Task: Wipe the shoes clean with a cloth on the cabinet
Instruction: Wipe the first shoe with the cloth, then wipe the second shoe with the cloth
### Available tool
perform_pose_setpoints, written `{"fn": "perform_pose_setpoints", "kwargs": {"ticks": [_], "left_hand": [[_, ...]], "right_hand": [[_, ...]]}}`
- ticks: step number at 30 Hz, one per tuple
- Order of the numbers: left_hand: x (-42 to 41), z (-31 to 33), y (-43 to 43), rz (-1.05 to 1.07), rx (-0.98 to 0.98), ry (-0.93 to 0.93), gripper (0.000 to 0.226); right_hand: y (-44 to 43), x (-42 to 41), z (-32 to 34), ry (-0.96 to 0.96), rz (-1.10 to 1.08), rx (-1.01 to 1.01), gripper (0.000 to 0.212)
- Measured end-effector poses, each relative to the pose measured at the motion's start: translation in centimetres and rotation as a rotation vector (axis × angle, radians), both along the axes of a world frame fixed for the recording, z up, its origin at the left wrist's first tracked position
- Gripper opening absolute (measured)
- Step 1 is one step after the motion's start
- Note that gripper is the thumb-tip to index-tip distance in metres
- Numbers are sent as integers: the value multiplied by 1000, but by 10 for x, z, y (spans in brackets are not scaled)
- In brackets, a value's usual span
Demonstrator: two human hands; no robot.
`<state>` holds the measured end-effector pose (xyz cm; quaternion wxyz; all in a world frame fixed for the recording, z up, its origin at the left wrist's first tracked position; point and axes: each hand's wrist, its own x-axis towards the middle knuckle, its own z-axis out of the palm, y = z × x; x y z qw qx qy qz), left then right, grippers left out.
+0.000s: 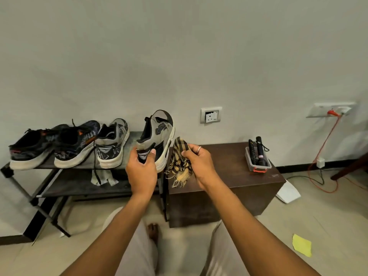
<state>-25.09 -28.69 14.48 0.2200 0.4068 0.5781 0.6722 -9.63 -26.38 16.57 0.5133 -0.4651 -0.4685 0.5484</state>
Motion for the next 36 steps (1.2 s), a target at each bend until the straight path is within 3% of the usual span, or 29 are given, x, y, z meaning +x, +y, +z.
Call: {"fn": "perform_pose_setpoints", "kwargs": {"ticks": [13, 27, 32, 34, 36], "left_hand": [[-60, -51, 66, 105, -210, 67, 55], [-71, -53, 53, 72, -223, 127, 71], [-101, -40, 45, 272, -43, 209, 40], [-120, -37, 51, 355, -118, 264, 45], [-137, -36, 58, 397, -256, 295, 64]], "right_hand": [[54, -61, -31, 28, 80, -118, 22], [48, -71, -36, 66, 89, -160, 21], [44, -68, -33, 84, 79, -159, 20], [42, -68, -34, 90, 80, -162, 23], [41, -69, -36, 98, 86, -169, 25]]}}
